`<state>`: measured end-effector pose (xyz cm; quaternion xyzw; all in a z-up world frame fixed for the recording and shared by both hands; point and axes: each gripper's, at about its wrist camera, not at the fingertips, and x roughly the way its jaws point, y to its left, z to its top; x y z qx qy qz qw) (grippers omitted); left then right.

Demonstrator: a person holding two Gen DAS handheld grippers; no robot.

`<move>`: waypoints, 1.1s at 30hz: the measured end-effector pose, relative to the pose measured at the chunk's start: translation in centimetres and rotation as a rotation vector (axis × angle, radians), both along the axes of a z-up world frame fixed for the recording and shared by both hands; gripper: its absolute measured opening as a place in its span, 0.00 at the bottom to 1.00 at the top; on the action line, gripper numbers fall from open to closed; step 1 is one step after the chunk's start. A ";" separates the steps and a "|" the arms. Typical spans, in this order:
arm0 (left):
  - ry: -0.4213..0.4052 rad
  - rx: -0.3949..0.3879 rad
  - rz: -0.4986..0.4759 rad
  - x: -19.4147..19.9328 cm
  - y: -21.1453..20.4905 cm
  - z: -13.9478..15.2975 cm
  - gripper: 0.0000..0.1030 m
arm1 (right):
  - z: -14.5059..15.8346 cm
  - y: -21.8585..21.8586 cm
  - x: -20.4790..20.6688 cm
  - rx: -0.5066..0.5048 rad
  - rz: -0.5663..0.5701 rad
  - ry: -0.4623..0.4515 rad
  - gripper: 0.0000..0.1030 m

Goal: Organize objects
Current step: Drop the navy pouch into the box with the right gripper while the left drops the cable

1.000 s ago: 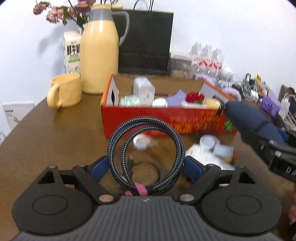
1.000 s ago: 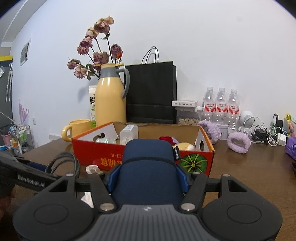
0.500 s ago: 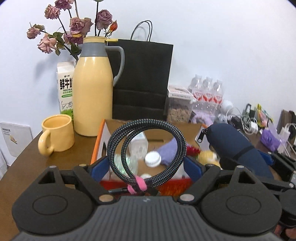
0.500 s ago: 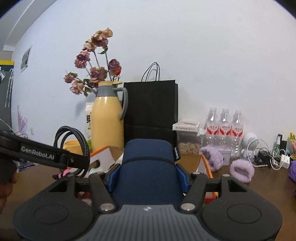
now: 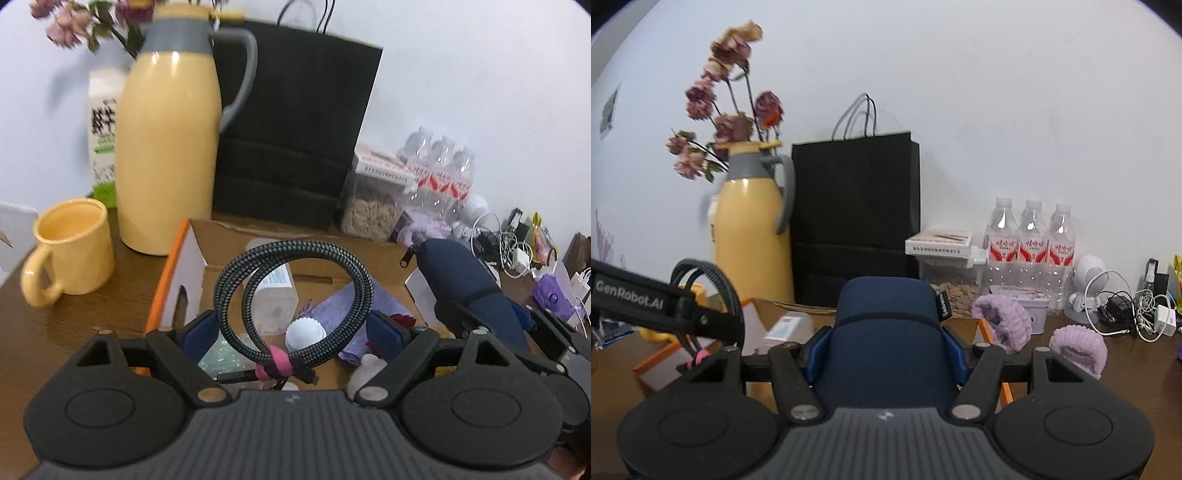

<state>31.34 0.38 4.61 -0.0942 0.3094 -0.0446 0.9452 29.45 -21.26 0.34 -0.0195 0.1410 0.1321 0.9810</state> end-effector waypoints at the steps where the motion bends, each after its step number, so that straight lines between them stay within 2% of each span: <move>1: 0.013 0.002 -0.008 0.6 0.0 -0.3 0.85 | -0.2 0.0 0.5 -0.005 -0.001 0.005 0.59; 5: 0.040 0.026 -0.035 2.2 -0.2 -1.4 0.87 | -1.4 0.1 3.1 -0.031 -0.013 0.045 0.62; 6: 0.029 0.027 -0.039 2.2 -0.2 -1.6 0.97 | -1.7 0.0 3.7 -0.034 -0.016 0.057 0.65; 8: -0.012 0.046 -0.039 2.0 -0.4 -1.9 1.00 | -2.1 -0.2 4.1 -0.045 -0.019 0.058 0.83; 9: -0.028 0.065 -0.039 1.9 -0.6 -2.0 1.00 | -2.2 -0.4 4.1 -0.046 -0.023 0.058 0.98; 10: -0.031 0.083 -0.038 1.8 -0.7 -2.2 1.00 | -2.2 -0.6 4.1 -0.041 -0.026 0.054 1.00; 21: -0.012 0.112 0.002 1.8 -0.7 -3.3 1.00 | -2.6 -0.5 3.2 -0.060 -0.015 0.072 1.00; 33: -0.132 0.123 0.035 -2.0 -0.4 -1.8 1.00 | -1.6 -0.1 0.2 -0.081 -0.005 0.036 1.00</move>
